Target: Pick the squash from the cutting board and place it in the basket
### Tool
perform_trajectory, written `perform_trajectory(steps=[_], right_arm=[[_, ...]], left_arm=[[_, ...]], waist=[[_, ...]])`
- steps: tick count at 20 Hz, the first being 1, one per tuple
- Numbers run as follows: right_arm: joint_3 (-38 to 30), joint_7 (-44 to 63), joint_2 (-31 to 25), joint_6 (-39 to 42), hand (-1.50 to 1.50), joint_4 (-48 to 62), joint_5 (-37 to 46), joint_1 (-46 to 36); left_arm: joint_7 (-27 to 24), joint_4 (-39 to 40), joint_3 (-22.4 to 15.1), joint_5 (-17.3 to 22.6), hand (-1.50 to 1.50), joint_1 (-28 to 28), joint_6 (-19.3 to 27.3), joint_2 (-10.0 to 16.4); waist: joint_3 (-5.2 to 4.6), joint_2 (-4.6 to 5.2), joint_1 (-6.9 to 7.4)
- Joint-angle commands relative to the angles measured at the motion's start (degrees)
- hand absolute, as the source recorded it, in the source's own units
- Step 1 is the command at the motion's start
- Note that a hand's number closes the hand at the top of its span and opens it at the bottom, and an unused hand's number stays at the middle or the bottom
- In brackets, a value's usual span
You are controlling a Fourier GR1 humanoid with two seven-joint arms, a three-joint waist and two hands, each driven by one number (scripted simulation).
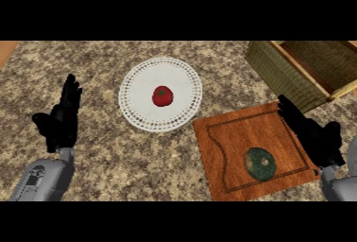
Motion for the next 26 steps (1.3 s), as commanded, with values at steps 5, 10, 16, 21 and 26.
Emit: perform_trajectory(steps=[5,10,16,21,26], right_arm=[[0.3,-12.8,8.1,24.8,1.5,-0.3,-17.8,-7.2],[1.6,-29.9,14.0,39.5,-1.5,-12.7,-24.1,-7.5],[-8.0,-39.6,4.5,40.6,-1.5,-18.7,-9.3,4.6],[-19.2,-38.1,-9.9,36.2,-1.5,-17.5,3.6,-1.3],[-19.6,-42.8,-23.5,44.3,-1.5,-16.7,12.4,-2.6]], left_arm=[[4.3,2.4,-4.6,-2.8,0.0,-0.6,-5.1,3.1],[8.3,4.4,-5.0,-1.3,0.0,0.6,-8.4,4.4],[15.3,0.5,-4.9,-1.3,0.0,-1.1,-9.2,5.9],[14.2,1.3,-5.7,-2.8,0.0,-1.1,-7.6,5.0],[14.2,0.1,-5.0,-1.1,0.0,-1.0,-10.5,6.2]], waist=[[0.96,1.61,4.98],[0.67,-0.06,1.47],[-0.03,-0.17,0.38],[0.06,-0.15,0.13],[0.11,0.16,1.53]])
